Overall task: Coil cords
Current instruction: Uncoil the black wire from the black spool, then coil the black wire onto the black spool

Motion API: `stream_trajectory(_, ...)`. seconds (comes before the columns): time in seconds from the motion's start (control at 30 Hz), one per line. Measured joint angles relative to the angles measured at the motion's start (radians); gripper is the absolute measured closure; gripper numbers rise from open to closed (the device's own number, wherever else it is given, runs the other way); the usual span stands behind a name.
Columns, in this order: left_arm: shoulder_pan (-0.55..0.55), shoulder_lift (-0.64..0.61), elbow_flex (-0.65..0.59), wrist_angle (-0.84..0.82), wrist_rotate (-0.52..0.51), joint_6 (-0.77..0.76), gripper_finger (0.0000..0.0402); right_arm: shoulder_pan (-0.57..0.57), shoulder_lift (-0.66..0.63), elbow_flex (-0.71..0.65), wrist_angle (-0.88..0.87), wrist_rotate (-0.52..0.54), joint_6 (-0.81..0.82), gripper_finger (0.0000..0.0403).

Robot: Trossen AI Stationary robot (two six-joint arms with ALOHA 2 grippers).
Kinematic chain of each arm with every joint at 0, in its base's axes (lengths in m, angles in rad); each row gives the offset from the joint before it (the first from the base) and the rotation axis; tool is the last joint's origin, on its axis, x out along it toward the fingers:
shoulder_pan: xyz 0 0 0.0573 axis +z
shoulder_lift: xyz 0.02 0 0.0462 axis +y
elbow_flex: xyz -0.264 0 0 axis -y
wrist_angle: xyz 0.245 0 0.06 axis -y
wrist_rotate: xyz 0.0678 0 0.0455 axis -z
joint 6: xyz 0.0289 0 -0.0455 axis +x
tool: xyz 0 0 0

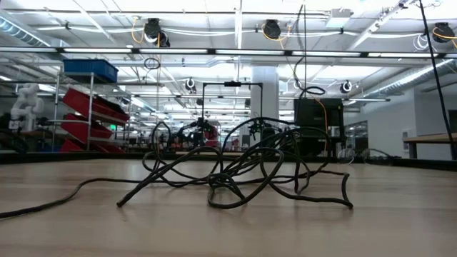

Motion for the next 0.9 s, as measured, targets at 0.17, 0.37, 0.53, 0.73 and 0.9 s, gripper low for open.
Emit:
stream_trajectory(0.17, -0.058, -0.033, 0.000, 0.001, -0.141, 0.117, 0.0298, 0.000, 0.000, 0.000, -0.082, 0.000, 0.065, 0.0403)
stream_trajectory(0.37, -0.122, -0.085, 0.000, 0.006, -0.243, 0.235, 0.0297, 0.000, 0.000, 0.000, -0.097, -0.001, 0.091, 0.0403)
stream_trajectory(0.53, -0.152, -0.097, 0.000, 0.024, -0.287, 0.360, 0.0297, 0.005, 0.000, 0.000, -0.089, -0.097, 0.101, 0.0403)
stream_trajectory(0.73, -0.186, -0.096, 0.000, 0.082, -0.432, 0.520, 0.0297, 0.025, 0.000, 0.000, -0.067, -0.087, 0.034, 0.0403)
stream_trajectory(0.9, -0.219, -0.097, 0.000, 0.217, -0.468, 0.649, 0.0297, 0.034, 0.000, 0.000, -0.068, 0.095, -0.031, 0.0403)
